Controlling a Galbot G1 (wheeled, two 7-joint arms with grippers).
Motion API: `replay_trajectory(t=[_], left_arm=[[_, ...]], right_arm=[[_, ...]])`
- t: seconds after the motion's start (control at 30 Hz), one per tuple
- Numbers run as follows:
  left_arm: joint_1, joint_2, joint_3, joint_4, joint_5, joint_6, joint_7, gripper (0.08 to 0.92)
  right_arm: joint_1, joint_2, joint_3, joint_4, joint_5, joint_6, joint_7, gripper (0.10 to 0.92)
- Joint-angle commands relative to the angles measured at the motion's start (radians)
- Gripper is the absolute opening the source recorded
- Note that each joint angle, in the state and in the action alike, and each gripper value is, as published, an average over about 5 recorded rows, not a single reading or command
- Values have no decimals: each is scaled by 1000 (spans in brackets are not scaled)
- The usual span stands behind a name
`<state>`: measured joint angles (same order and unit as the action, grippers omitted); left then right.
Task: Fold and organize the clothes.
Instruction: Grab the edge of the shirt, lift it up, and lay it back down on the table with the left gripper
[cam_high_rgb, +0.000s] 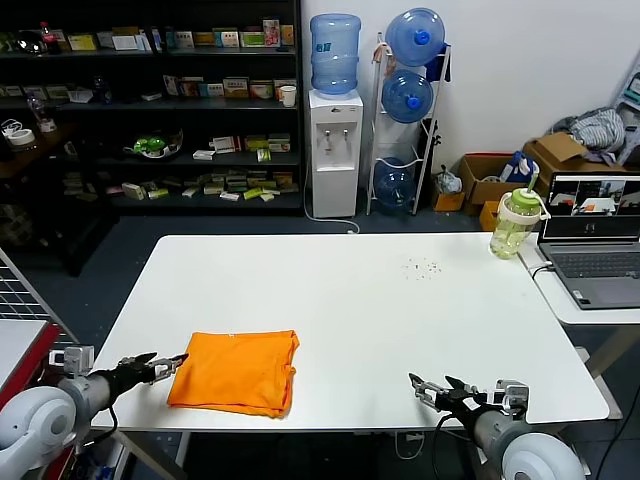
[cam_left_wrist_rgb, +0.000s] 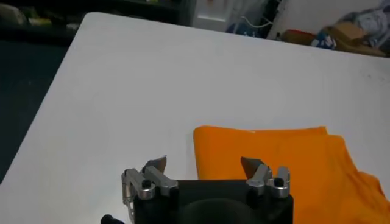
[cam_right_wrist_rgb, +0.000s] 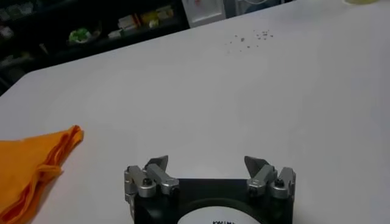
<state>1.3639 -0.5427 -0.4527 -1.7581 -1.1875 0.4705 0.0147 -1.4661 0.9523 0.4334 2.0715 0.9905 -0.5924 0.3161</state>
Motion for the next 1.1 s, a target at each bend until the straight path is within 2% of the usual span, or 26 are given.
replay_trajectory(t=[0.03, 0.43, 0.77, 0.9, 1.1], left_arm=[[-79, 40, 67, 98, -38, 31, 134, 823], [-167, -21, 196, 88, -34, 62, 80, 823], [-205, -39, 232, 107, -18, 62, 49, 811], [-205, -47, 233, 108, -11, 60, 42, 724], [-202, -52, 229, 104, -9, 58, 40, 551]], right_arm=[[3, 3, -2, -4, -1, 1, -2, 823], [0, 3, 3, -4, -1, 0, 0, 823], [-9, 6, 10, -2, -2, 1, -1, 823], [-11, 5, 10, 0, -2, 1, -1, 823], [-14, 3, 11, 1, -3, 1, 0, 823]])
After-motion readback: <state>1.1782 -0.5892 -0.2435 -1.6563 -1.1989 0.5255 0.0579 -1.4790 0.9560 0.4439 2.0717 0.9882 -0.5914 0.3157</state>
